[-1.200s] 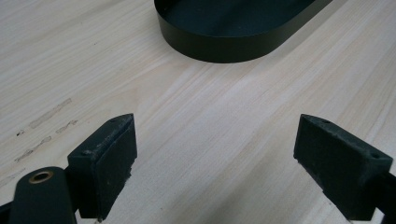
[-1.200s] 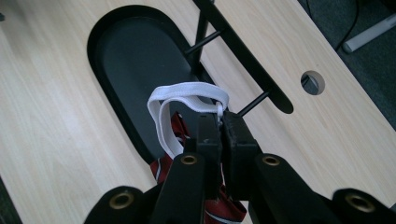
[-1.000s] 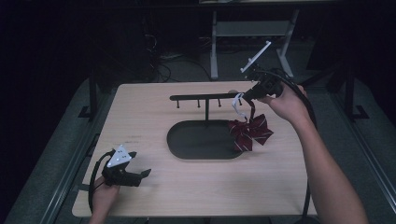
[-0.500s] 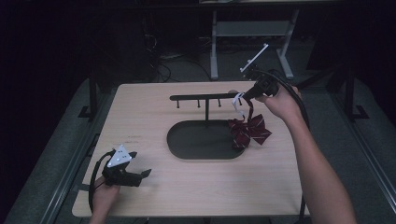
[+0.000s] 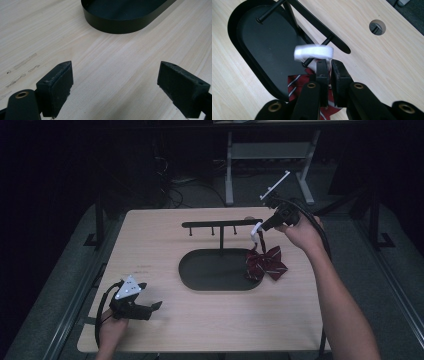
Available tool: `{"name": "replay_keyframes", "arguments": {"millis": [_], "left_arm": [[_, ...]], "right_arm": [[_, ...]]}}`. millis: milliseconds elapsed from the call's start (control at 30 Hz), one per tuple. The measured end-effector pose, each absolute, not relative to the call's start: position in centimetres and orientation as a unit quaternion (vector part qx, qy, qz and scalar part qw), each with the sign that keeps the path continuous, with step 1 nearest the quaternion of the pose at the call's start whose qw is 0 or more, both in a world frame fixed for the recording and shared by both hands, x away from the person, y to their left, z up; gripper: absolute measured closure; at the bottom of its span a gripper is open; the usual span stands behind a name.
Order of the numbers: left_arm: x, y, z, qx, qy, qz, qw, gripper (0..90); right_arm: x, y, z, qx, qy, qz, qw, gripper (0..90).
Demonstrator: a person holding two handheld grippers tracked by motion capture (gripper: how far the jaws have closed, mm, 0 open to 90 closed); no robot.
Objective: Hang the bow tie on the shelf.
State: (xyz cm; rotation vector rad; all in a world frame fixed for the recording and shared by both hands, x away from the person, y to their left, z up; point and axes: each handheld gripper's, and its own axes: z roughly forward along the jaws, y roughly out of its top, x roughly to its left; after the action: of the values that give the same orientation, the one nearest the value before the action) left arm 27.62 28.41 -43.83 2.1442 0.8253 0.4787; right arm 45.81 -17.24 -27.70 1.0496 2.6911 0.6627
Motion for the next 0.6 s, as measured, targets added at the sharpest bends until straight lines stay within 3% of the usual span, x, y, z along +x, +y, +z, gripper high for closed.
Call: {"name": "replay_keyframes", "arguments": {"millis": [600], "left_arm": [[27.77,28.41,-43.83,0.845,0.323,0.187,0.383,13.2]], "right_arm": [[45.33,-18.24,-28.26,0.347,0.905,0.236,0.076,79.0]]}}
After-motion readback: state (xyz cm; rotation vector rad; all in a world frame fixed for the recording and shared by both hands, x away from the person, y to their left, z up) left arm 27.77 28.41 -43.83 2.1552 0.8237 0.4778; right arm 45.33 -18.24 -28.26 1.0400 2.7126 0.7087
